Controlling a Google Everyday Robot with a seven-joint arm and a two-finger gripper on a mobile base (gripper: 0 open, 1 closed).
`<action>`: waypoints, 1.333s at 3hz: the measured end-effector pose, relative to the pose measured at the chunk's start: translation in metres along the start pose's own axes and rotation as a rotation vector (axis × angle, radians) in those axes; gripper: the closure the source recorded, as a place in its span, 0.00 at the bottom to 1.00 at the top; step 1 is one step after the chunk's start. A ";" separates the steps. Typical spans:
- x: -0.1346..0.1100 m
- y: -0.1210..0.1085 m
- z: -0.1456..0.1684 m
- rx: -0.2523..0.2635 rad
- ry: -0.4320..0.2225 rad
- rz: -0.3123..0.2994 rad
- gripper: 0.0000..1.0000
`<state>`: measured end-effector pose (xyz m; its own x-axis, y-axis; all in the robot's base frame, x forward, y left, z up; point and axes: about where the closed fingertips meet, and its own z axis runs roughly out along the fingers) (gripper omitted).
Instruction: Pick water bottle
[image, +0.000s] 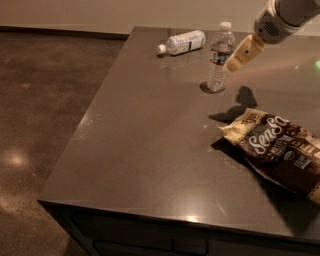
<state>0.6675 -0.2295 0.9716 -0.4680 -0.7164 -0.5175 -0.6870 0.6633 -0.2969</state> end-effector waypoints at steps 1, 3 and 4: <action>-0.009 -0.015 0.021 -0.002 -0.021 0.049 0.00; -0.027 -0.025 0.058 -0.016 -0.012 0.105 0.01; -0.028 -0.016 0.069 -0.058 0.021 0.080 0.23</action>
Offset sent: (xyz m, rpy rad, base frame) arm 0.0698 0.0079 -0.0135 0.0913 -0.0123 -0.1039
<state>0.7304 -0.2051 0.9359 -0.5335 -0.6663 -0.5210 -0.6776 0.7053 -0.2082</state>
